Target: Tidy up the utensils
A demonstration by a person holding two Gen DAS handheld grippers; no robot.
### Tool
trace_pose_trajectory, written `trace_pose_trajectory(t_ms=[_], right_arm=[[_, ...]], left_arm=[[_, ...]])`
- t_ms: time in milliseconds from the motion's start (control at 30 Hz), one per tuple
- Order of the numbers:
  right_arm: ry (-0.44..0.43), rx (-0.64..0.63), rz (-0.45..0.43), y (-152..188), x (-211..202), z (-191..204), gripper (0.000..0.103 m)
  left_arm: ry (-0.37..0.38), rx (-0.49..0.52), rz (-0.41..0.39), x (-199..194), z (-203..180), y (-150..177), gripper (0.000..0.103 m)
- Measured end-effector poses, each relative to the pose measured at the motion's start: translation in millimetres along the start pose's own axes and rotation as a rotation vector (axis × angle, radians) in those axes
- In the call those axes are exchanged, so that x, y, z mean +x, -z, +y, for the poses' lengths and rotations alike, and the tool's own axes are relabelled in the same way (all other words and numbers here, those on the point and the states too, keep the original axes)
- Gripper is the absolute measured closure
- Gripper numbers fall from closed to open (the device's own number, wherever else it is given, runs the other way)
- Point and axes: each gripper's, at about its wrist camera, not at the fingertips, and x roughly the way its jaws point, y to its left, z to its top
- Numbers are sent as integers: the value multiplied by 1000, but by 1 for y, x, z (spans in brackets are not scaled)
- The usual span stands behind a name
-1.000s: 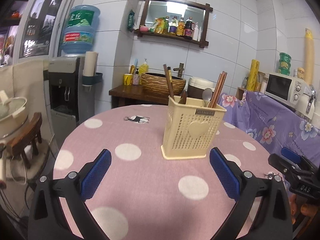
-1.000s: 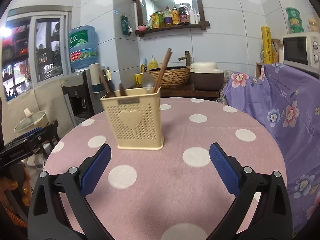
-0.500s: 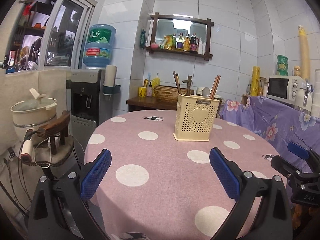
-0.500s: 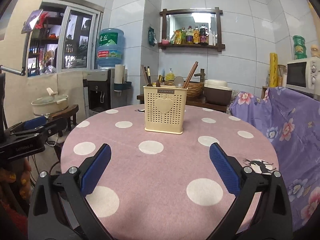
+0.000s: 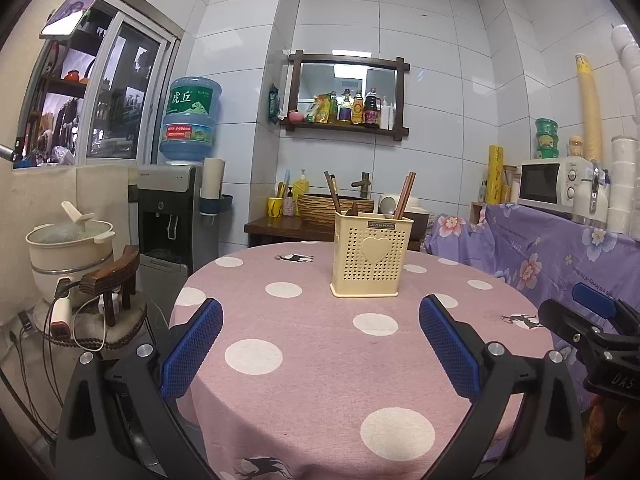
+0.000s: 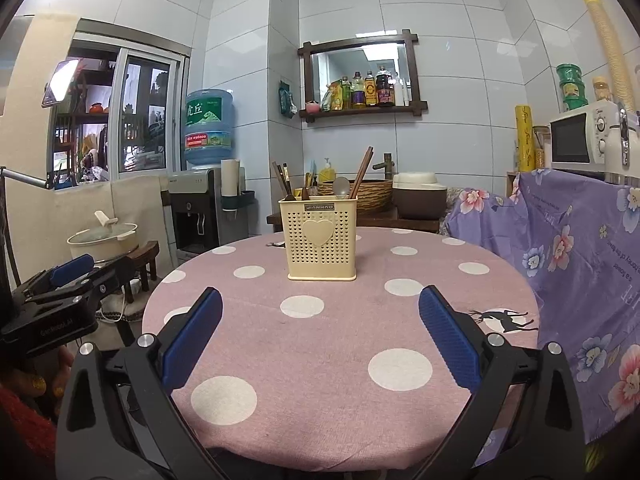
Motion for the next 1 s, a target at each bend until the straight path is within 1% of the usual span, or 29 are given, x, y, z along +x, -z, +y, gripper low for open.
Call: trace_pose_trajectory(t_ms=[1000], right_arm=[[-2,4,2,0,-1,-1,6]], left_arm=[[-6,-32,1,-4,9,0,5]])
